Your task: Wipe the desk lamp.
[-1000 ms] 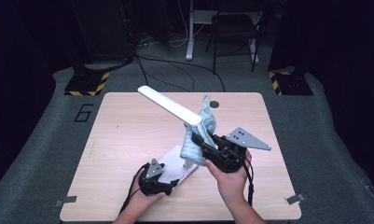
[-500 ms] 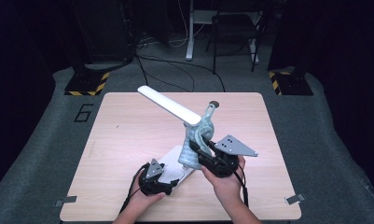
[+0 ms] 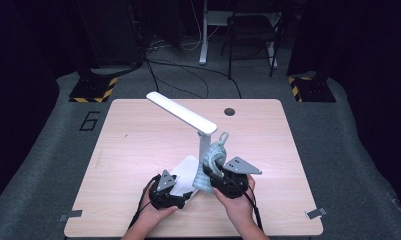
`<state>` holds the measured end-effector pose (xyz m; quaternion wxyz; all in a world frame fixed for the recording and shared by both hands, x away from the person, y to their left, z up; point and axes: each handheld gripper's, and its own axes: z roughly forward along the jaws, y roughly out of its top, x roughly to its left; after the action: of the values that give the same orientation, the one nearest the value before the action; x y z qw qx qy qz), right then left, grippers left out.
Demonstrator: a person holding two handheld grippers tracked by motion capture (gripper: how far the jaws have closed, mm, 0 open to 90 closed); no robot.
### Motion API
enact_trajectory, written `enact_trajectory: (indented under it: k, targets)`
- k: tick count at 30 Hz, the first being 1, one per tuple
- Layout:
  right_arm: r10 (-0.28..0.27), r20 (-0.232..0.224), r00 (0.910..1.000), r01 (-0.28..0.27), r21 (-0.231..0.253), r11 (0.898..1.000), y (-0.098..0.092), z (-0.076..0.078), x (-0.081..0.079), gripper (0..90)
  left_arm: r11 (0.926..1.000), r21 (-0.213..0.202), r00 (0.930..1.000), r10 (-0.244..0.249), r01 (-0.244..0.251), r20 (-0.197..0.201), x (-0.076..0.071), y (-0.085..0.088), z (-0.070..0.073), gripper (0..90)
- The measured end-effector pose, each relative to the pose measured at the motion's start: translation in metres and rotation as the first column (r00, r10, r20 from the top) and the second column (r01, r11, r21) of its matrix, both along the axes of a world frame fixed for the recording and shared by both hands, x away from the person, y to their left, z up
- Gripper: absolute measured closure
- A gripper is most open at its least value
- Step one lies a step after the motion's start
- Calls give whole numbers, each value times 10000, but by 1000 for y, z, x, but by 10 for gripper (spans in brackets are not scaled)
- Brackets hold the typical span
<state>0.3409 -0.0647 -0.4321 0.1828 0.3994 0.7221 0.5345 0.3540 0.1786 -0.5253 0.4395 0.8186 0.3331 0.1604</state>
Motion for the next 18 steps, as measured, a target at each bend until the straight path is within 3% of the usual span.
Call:
enact_trajectory:
  k: [8,12,16,18]
  targets:
    - [-158,-904,9958,77,-900,9959,9,-41,10,669,10000,-22,10000,23,-23,-54,0,-1,0,139]
    - [-145,-1451,9893,-67,-1449,9894,12,-61,16,669,10000,35,10000,7,-6,-54,0,-1,0,138]
    - [-215,-1691,9854,-83,-1734,9848,15,-72,19,669,10000,34,10000,2,-1,-52,0,-1,0,137]
    - [-265,-1767,9839,-31,-1653,9862,15,-74,19,670,9999,94,10000,-38,39,-50,0,-1,0,136]
